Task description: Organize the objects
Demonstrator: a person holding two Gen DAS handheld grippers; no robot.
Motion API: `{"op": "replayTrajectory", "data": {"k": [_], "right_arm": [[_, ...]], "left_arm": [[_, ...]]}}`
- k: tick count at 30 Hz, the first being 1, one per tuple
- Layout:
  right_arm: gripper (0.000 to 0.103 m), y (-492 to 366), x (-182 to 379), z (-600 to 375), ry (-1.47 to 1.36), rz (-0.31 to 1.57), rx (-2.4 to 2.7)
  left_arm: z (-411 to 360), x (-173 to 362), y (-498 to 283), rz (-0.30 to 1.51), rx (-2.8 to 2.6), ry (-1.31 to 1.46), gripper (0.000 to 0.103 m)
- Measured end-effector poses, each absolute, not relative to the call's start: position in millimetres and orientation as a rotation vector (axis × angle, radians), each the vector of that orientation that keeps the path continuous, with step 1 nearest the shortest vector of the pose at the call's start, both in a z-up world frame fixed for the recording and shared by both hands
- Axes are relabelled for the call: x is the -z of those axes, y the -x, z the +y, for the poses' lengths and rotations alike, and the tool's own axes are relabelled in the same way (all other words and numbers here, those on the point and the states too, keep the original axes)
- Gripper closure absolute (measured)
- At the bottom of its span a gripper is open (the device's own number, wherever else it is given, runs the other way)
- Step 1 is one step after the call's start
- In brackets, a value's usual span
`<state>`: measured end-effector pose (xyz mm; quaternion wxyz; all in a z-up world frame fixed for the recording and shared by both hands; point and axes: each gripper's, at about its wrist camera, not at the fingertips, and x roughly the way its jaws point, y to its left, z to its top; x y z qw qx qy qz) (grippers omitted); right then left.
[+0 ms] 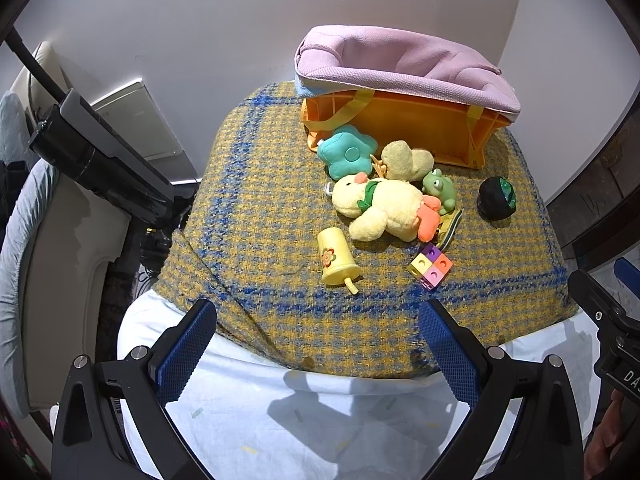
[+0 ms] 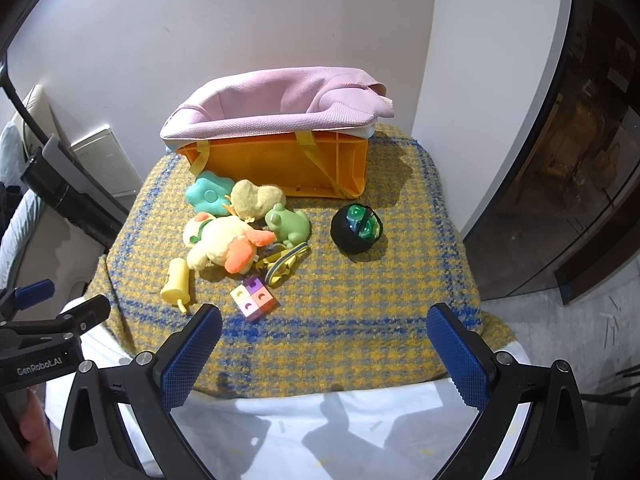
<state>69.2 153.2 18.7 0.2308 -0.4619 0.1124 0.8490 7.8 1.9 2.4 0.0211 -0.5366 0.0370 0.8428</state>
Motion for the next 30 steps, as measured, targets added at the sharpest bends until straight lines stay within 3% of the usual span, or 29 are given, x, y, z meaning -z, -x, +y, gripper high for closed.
{"op": "replayTrajectory", "data": {"k": [16, 30], "right_arm": [[0.001, -62, -1, 161, 1.264, 0.331, -2.315], [0.001, -48, 44, 174, 1.275, 0.349, -2.276]], "left_arm": [[6, 14, 10, 0.149, -2.619, 1.634, 0.000], [16, 72, 33, 0.143, -2.547, 1.673, 0.000]]}}
